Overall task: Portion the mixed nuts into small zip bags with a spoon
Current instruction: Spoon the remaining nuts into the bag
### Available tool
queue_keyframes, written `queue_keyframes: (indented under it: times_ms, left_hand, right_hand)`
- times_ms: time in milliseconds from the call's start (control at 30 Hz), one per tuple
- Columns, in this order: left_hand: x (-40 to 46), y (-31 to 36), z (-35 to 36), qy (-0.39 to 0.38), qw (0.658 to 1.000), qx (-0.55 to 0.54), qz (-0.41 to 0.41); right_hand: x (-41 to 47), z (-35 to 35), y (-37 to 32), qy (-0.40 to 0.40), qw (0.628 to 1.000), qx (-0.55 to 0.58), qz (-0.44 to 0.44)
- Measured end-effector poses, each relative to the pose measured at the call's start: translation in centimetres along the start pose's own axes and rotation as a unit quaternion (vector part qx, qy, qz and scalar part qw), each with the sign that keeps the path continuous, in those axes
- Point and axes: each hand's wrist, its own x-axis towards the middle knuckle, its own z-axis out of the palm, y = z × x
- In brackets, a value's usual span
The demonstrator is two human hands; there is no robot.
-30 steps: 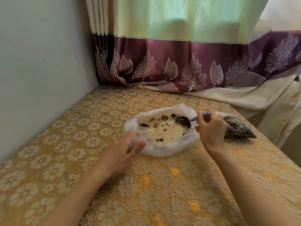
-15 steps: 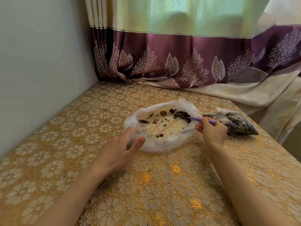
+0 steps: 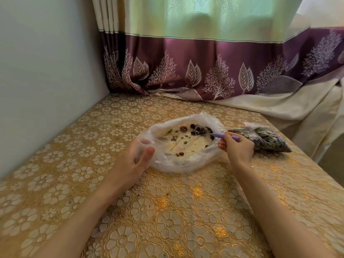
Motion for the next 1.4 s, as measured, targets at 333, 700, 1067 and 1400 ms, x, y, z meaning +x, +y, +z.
queue_keyframes:
  times_ms: [333,700,1067,1400]
  left_hand:
    - [0.0,-0.2,-0.3,-0.004,0.999,-0.028,-0.019]
    - [0.4,0.1,-0.7,0.060,0.991,-0.115,-0.019]
    - [0.3,0.4,-0.9,0.070,0.986,-0.151,-0.017]
    - [0.2,0.7,-1.5,0.106,0.981,-0.161,-0.015]
  right_hand:
    - [-1.1,0.6,-0.6,-0.085,0.996,0.023,0.020]
    - [-2.4,0.7,-1.5,-0.179,0.981,0.054,0.046]
    - [-4.4,1.0,-6.5,-0.218,0.962,0.161,0.019]
    - [-7.5,1.7,-10.2,-0.350,0.926,0.117,-0.077]
